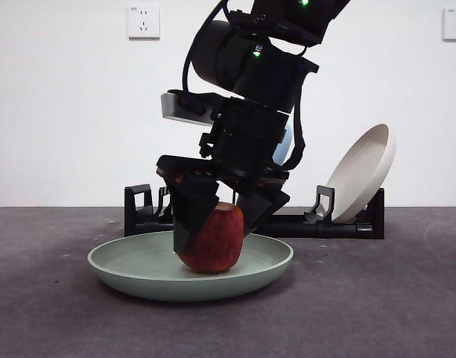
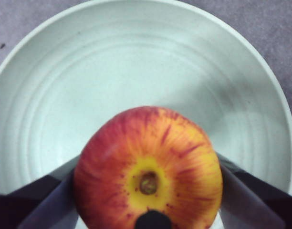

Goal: Take the green plate from the plate rack,put the plate on the table,take the apple from the table,put the apple in the plate

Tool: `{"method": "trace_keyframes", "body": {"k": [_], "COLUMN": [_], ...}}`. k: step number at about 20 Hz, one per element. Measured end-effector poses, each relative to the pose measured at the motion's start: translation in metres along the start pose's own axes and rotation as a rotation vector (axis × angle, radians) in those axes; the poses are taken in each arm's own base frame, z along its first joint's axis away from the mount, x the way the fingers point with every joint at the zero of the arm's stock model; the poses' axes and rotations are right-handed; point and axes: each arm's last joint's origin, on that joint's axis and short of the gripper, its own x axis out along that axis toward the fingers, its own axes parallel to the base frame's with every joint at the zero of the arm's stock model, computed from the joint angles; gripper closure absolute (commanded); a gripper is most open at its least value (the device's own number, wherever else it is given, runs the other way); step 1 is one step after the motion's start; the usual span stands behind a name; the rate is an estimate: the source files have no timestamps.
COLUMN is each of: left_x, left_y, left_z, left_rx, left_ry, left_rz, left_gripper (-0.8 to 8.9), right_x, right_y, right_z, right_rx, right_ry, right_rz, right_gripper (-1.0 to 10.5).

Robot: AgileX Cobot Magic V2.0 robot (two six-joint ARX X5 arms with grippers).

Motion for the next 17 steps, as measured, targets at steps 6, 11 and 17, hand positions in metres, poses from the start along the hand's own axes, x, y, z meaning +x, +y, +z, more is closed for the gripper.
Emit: {"method": "trace_keyframes", "body": {"k": [6,11,17], "left_x": [0.000,0.000,0.000], "left_y": [0.000,0.000,0.000], "left_z": [-0.001,-0.001,-0.001], "left_rx": [0.002,0.002,0.002], "left_ry": [0.007,0.007,0.007], "left_rz": [0.000,0.000,0.000], "left_gripper": [4.63,4.63,4.63], "right_x": [0.000,-0.020,-0.092], "right_y": [0.002,0.003,0.006], "right_z": [0.000,0.005,0.003], "right_rx": [-0.004,-0.010,-0.014], "right_ry": [0.001,-0.046,-0.123], "right_rz": [0.003,-0.001,-0.007], "right_gripper": [3.2,3.2,3.2]}}
